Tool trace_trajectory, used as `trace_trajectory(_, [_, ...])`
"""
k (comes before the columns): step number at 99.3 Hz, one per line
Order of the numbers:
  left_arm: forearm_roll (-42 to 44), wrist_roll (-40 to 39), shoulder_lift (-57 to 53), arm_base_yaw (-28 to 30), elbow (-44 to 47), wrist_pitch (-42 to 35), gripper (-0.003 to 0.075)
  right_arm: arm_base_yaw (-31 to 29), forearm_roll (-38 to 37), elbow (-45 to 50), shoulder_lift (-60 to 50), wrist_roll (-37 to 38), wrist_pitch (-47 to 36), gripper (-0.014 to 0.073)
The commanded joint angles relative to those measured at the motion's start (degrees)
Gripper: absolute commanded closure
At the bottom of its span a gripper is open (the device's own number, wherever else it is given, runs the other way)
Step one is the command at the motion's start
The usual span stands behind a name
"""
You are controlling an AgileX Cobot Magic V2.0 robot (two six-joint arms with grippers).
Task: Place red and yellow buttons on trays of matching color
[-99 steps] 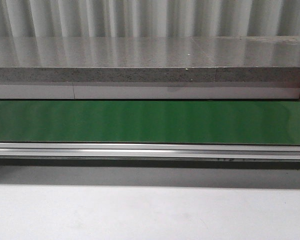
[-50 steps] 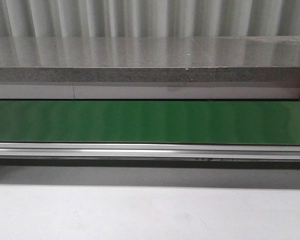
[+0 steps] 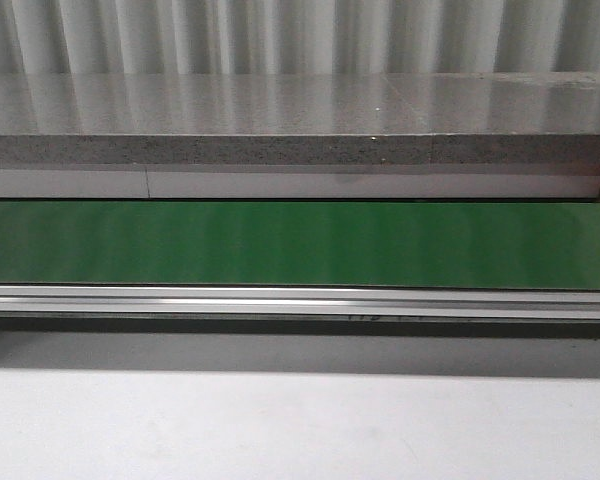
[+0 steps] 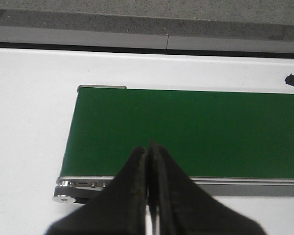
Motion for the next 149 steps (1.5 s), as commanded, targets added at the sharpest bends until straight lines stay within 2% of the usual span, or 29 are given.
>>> trace_trajectory(1, [-0.83,-0.13,-0.14,-0.45,-1.66,-4.17,0.0739,0.46,-0.21,0.71,-2.27,-0.97,-4.5,0.0673])
trace_trajectory(4, [-0.83,-0.13,-0.14,-0.45,-1.66,-4.17,0.0739,0.46,-0.21,1.56,-2.94,-0.97,-5.06,0.0725])
trace_trajectory(27, [-0.83,-0.13,-0.14,-0.45,-1.66,-4.17,0.0739,0.5,-0.21,7.69,-5.29,-0.97,-9.99,0.0717])
trace_trajectory(58, [-0.83,-0.13,-0.14,-0.45,-1.66,-4.17,0.0739,2.9,0.4,14.48,-11.08,-0.97,-11.18,0.0717])
trace_trajectory(127, [-0.83,-0.13,-0.14,-0.45,-1.66,-4.17,0.0739,3.4,0.4,15.21,-12.16,-0.97,-9.51,0.0717])
trace_trajectory(134, [-0.83,-0.13,-0.14,-0.45,-1.66,-4.17,0.0739,3.4,0.33,16.33,-12.63,-0.97,-12.14,0.0717])
trace_trajectory(149, [-0.83,-0.13,-0.14,-0.45,-1.66,-4.17,0.0739,3.4,0.33,24.42,-19.26,-0.46,-23.78,0.0717])
